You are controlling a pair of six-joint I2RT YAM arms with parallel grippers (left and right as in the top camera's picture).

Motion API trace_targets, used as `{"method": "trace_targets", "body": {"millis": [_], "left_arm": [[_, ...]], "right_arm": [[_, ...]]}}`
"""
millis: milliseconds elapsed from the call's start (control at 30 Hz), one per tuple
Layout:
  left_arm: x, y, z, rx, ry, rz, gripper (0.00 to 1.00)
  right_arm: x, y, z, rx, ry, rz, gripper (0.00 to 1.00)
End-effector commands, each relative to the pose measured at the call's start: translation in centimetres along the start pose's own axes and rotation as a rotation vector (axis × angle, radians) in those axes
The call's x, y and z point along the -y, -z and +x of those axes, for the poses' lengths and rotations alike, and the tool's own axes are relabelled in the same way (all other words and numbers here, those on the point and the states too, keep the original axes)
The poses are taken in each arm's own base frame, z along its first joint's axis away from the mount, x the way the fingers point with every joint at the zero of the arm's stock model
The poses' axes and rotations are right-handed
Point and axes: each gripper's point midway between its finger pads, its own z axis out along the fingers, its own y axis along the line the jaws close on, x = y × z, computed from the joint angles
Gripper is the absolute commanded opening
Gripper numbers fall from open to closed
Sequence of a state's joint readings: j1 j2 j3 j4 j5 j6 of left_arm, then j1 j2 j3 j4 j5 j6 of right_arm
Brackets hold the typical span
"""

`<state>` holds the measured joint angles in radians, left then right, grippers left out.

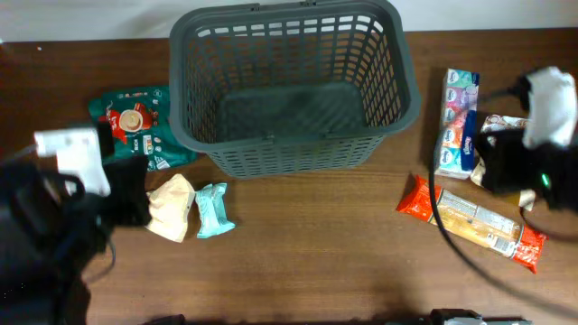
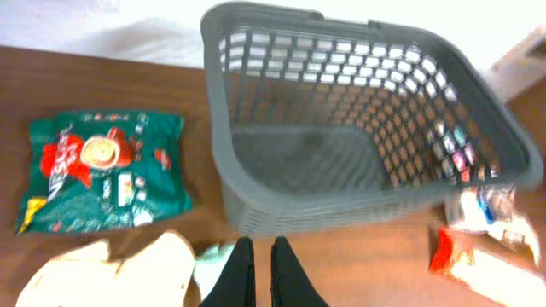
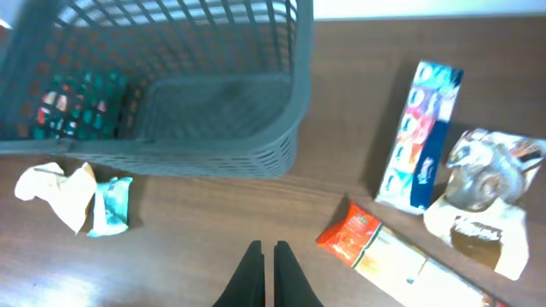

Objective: Pack container
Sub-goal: 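Move the right gripper over the Kleenex tissue-pack box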

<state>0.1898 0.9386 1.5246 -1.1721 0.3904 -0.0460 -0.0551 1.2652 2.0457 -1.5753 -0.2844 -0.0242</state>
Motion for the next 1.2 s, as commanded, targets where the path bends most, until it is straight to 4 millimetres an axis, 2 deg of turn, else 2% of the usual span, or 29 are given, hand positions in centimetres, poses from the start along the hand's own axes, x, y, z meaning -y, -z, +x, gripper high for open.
{"method": "trace_targets", "body": {"millis": [0, 133, 200, 233, 300, 367, 467, 567, 767, 933, 1067, 1167], "left_arm": [[-0.5, 1.8, 1.4, -0.015, -0.123, -0.069, 0.02], [1.0, 2.8, 2.2, -0.012, -0.162, -0.025, 0.02], [1.2, 3.0, 2.6, -0.019, -0.204, -0.043, 0.02], [1.3, 3.0, 3.0, -0.036, -0.251, -0.061, 0.02], [1.7, 2.8, 3.5, -0.054, -0.306, -0.066, 0.02], [1.3, 2.7, 3.8, -0.067, -0.321, -0.116, 0.02], [0.9, 2.8, 4.3, -0.086, -0.323, -0.155, 0.02], [0.6, 2.9, 4.7, -0.102, -0.309, -0.166, 0.02], [0.0, 2.4, 4.6, -0.115, -0.254, -0.184, 0.02], [0.2, 0.1, 5.0, -0.199, -0.229, -0.128, 0.02], [-1.0, -2.1, 5.2, -0.275, -0.145, -0.117, 0.02], [-2.3, -2.7, 4.9, -0.286, -0.093, -0.124, 0.02]], "right_arm": [[-0.3, 2.5, 1.7, 0.046, 0.043, 0.033, 0.04], [0.3, 2.5, 5.6, 0.008, 0.030, 0.072, 0.04], [0.7, 1.9, 7.9, -0.027, 0.021, 0.084, 0.04], [1.0, 1.2, 10.0, -0.057, 0.014, 0.092, 0.04], [1.3, 0.5, 12.3, -0.097, 0.005, 0.100, 0.04], [1.6, 0.1, 14.5, -0.152, -0.027, 0.111, 0.04], [1.7, -0.3, 16.6, -0.229, -0.049, 0.109, 0.03], [1.7, -0.6, 17.2, -0.255, -0.067, 0.110, 0.04], [1.8, -0.8, 16.6, -0.229, -0.084, 0.112, 0.04], [1.6, -0.9, 16.5, -0.236, -0.087, 0.102, 0.04], [1.6, -0.8, 16.8, -0.248, -0.070, 0.101, 0.04], [1.7, -0.8, 17.0, -0.256, -0.064, 0.102, 0.03]]}}
